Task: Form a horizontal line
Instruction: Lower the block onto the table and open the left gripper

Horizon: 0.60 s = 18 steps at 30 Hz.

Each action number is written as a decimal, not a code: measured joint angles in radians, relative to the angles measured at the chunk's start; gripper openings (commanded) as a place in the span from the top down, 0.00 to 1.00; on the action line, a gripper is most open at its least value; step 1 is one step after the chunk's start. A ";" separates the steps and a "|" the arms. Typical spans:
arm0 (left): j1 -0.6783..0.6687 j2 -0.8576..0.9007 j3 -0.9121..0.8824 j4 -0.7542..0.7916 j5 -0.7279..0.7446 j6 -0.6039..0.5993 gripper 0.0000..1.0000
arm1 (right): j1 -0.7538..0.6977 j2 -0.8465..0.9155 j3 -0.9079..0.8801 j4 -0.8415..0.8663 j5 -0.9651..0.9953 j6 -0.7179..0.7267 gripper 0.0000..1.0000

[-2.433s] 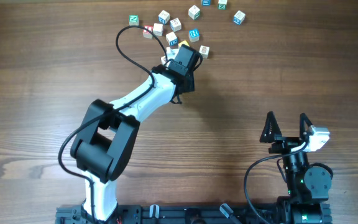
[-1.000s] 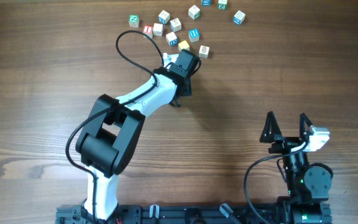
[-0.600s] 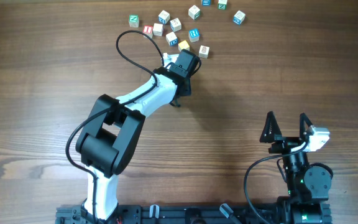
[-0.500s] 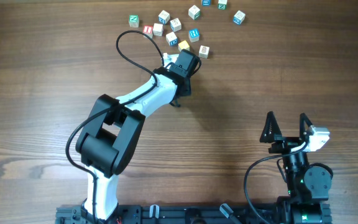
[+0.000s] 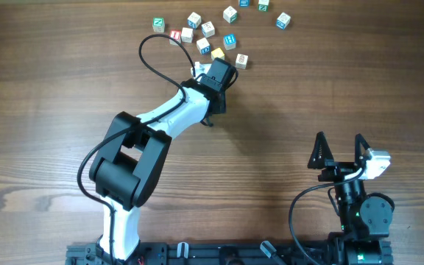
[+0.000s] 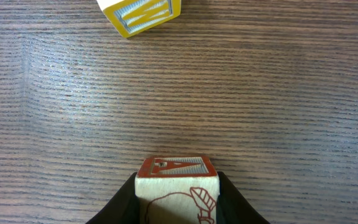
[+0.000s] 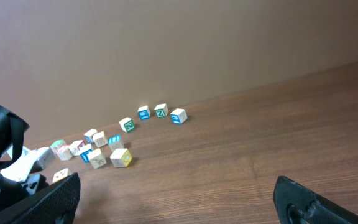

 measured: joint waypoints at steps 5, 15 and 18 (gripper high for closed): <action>0.000 0.000 0.000 0.000 0.001 0.010 0.92 | 0.000 0.000 0.000 0.000 0.000 0.000 0.00; 0.001 0.000 0.000 0.002 0.006 0.063 0.92 | 0.000 0.000 0.000 0.000 0.000 0.000 0.00; 0.001 0.000 0.000 0.003 0.006 0.084 0.90 | 0.000 0.000 0.000 0.000 0.000 0.000 0.00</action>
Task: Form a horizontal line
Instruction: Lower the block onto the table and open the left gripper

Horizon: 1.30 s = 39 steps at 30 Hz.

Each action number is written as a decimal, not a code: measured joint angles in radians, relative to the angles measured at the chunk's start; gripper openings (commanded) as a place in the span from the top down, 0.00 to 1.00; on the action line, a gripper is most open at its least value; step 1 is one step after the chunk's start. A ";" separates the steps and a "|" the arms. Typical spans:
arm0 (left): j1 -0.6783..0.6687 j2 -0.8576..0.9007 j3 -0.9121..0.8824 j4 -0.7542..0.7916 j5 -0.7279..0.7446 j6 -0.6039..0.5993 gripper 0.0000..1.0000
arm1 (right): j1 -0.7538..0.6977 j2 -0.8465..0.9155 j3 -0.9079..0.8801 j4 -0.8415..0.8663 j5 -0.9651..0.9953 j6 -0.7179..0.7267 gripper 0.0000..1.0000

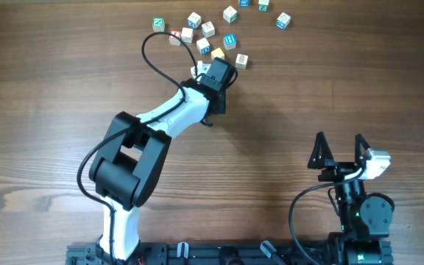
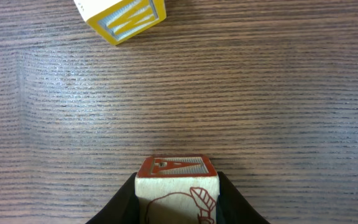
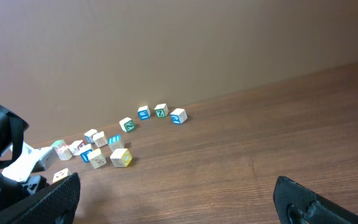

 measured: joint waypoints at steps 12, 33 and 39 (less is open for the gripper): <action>0.003 -0.002 0.001 -0.012 0.020 0.001 0.89 | 0.000 0.000 0.000 0.000 0.000 0.000 0.00; 0.006 -0.006 0.003 -0.030 0.061 -0.014 0.84 | 0.000 0.000 0.000 0.000 0.000 0.000 0.00; 0.006 -0.006 0.003 -0.029 0.060 -0.017 0.83 | 0.000 0.000 0.000 0.000 0.000 0.000 0.00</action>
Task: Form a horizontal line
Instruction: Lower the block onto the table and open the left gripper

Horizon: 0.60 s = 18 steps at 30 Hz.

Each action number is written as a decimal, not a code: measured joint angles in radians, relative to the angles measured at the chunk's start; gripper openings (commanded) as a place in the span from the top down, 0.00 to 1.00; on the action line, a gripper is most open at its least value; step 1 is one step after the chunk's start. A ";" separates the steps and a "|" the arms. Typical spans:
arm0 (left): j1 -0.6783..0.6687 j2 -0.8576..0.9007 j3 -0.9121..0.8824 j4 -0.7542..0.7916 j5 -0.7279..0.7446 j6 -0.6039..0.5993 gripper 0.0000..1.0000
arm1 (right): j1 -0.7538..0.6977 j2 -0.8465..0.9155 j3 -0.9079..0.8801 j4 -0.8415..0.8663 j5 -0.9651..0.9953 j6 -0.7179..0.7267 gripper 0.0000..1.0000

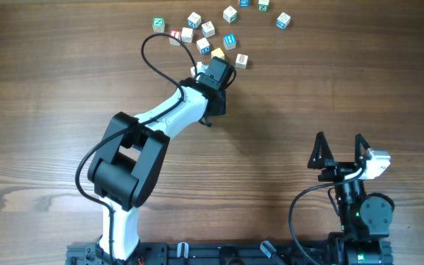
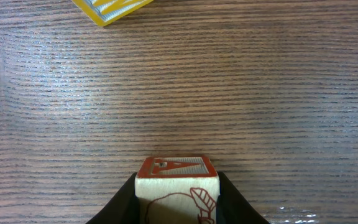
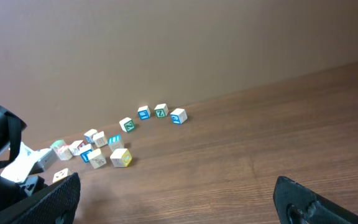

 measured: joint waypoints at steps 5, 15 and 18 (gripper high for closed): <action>0.000 0.000 0.000 0.000 0.000 0.002 0.61 | 0.000 0.000 0.000 0.000 0.000 0.000 0.00; -0.003 0.000 0.000 -0.001 0.019 -0.003 0.48 | 0.000 0.000 0.000 0.000 0.000 0.000 0.00; -0.005 0.000 0.000 0.000 0.022 -0.003 0.43 | 0.000 0.000 0.000 0.000 0.000 0.000 0.00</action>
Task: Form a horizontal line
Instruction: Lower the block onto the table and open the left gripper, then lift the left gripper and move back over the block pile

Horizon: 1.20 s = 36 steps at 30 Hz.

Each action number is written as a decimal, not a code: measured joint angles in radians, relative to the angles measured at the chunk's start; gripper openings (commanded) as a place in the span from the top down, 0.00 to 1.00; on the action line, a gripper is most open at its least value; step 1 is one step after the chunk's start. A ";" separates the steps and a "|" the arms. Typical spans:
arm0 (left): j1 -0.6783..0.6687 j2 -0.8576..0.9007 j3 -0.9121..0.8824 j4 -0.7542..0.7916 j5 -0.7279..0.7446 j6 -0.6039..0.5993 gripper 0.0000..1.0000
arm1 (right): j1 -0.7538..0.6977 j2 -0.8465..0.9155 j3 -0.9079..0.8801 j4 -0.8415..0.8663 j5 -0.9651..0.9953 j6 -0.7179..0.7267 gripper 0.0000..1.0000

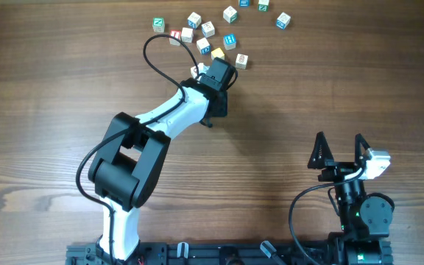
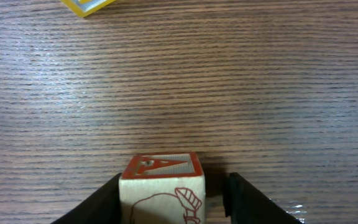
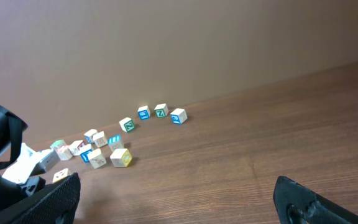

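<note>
A wooden cube with a red letter on top and a red drawing on its front [image 2: 161, 186] sits on the table between the fingers of my left gripper [image 2: 174, 200]. That gripper is open: the cube touches the left finger [image 2: 104, 202], and a gap separates it from the right finger [image 2: 244, 198]. In the overhead view the left gripper [image 1: 216, 73] covers this cube, just below the scattered cubes [image 1: 210, 29]. A yellow cube [image 2: 86, 5] lies ahead at the view's top edge. My right gripper [image 1: 338, 149] stands open and empty at the front right.
Several small letter cubes lie loosely scattered at the table's far edge [image 3: 107, 149], three more a little apart to the right [image 3: 160, 112]. A black cable [image 1: 153, 59] loops from the left arm. A brown wall [image 3: 179, 43] stands behind the table.
The left gripper's jaws have parted: the red-letter cube, gripped on both sides before, now shows a gap on its right. The yellow cube sits further up-left in the wrist view.
At every earlier moment the left gripper was shut on the red-letter cube low over the table near the scattered cubes, while the yellow cube moved leftward and upward in its view. Now the jaws stand open around the cube. The right arm stayed still.
</note>
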 measured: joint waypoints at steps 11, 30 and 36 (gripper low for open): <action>-0.002 -0.021 -0.014 -0.034 -0.021 0.005 0.00 | 0.000 0.000 0.000 0.000 0.000 0.000 0.00; -0.002 -0.357 -0.030 -0.060 -0.024 0.012 0.00 | 0.000 0.000 0.000 0.000 0.000 0.000 0.00; 0.021 -0.404 -0.030 -0.055 -0.023 0.012 0.00 | 0.000 0.000 0.000 0.000 0.000 0.000 0.00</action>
